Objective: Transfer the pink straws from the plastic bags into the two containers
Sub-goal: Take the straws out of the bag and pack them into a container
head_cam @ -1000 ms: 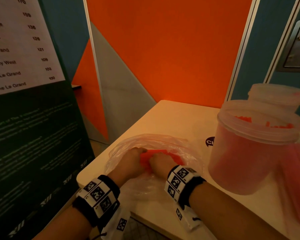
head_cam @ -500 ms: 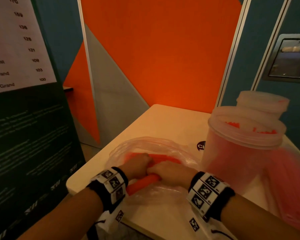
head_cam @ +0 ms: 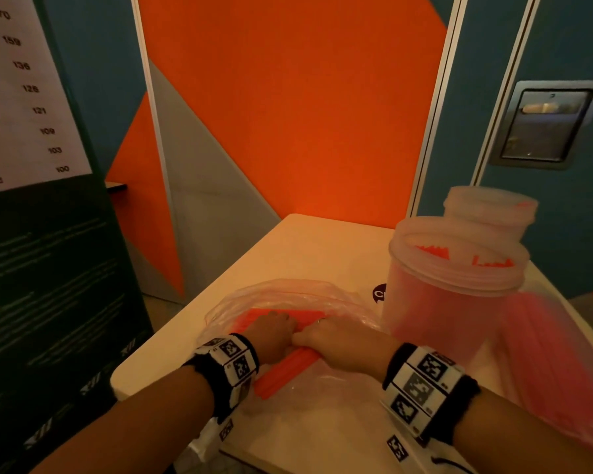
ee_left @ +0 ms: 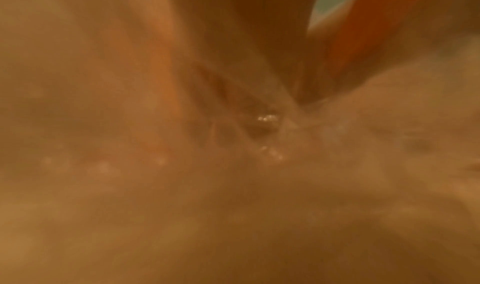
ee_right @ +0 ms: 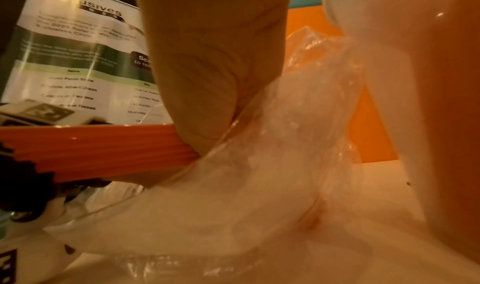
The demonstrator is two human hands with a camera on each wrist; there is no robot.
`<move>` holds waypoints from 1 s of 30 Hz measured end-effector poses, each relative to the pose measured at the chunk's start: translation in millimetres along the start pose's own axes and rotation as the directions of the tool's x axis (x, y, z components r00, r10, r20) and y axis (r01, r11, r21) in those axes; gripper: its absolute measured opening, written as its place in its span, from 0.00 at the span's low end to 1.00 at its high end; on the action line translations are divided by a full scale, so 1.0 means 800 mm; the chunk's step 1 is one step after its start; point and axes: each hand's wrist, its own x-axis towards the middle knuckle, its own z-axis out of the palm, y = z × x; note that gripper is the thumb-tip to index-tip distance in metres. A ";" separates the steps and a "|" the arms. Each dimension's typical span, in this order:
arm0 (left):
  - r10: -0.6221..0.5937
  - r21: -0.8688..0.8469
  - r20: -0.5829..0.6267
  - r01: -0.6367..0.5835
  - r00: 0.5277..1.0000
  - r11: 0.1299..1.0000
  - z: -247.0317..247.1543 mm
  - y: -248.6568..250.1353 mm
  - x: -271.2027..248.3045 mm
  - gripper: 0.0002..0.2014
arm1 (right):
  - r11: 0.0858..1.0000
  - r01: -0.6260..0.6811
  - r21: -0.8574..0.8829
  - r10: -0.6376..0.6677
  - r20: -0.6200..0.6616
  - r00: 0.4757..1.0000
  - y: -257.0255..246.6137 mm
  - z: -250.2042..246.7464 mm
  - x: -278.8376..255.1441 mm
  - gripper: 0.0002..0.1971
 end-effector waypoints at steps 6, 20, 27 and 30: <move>-0.003 0.034 -0.001 0.003 1.000 0.999 -0.005 0.001 0.005 0.19 | 0.996 0.077 -0.035 -0.082 -0.170 0.982 0.009 0.000 -0.012 0.10; -0.092 0.036 0.117 0.088 0.989 0.995 -0.026 0.005 0.013 0.19 | 0.998 0.001 0.056 0.021 -0.393 0.919 0.007 -0.004 -0.015 0.19; -0.009 0.023 0.019 0.008 1.000 1.000 -0.014 -0.010 0.012 0.15 | 0.987 0.081 0.135 -0.022 -0.395 0.918 0.003 -0.002 -0.019 0.11; -0.001 0.043 -0.034 0.002 0.999 0.999 0.000 -0.025 0.018 0.13 | 0.990 0.114 0.082 -0.080 -0.339 0.937 -0.004 0.002 -0.017 0.12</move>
